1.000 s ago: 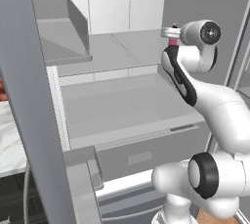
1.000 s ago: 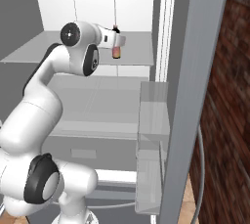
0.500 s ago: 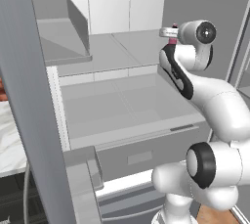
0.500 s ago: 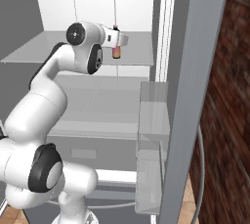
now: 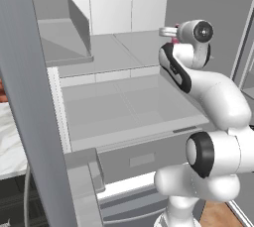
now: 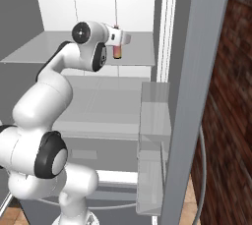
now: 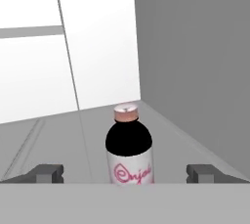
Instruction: Open the fridge, grab two sodas, and place both sodas inside the bowl with ice on the dining counter.
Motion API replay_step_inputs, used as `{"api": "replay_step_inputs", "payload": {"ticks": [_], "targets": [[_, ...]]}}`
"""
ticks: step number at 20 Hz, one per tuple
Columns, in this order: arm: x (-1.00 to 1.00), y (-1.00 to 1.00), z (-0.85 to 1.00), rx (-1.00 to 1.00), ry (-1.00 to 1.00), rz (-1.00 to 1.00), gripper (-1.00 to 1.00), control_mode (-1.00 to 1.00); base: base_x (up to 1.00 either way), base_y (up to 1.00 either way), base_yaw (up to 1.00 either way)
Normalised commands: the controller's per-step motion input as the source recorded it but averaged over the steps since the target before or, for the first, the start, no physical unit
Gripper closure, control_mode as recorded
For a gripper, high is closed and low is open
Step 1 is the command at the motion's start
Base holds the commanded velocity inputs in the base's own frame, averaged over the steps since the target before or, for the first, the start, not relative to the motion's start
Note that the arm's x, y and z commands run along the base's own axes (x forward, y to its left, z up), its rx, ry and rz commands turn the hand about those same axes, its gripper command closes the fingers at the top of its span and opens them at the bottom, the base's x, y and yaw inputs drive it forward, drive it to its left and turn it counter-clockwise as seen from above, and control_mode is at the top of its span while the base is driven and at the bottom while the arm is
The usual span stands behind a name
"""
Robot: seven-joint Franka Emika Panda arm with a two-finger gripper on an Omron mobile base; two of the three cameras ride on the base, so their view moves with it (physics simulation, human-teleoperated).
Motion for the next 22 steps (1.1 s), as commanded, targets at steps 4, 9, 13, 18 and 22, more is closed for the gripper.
{"api": "replay_step_inputs", "payload": {"ticks": [4, 9, 13, 18, 22], "targets": [[0.26, -0.01, -0.07, 0.0, 0.0, 0.0, -1.0, -1.0, 0.0, 0.0, 0.0], [0.25, -0.02, -0.06, 0.0, 0.0, 0.0, -1.0, -1.0, 0.0, 0.0, 0.0], [0.26, -0.06, -0.07, 0.0, 0.0, 0.0, 1.0, -1.0, 0.0, 0.0, 0.0], [0.19, -0.14, -0.09, 0.0, 0.0, 0.0, 1.0, -1.0, 0.0, 0.0, 0.0], [0.09, -0.08, -0.08, 0.0, 0.0, 0.0, 1.0, -1.0, 0.0, 0.0, 0.0]]}}
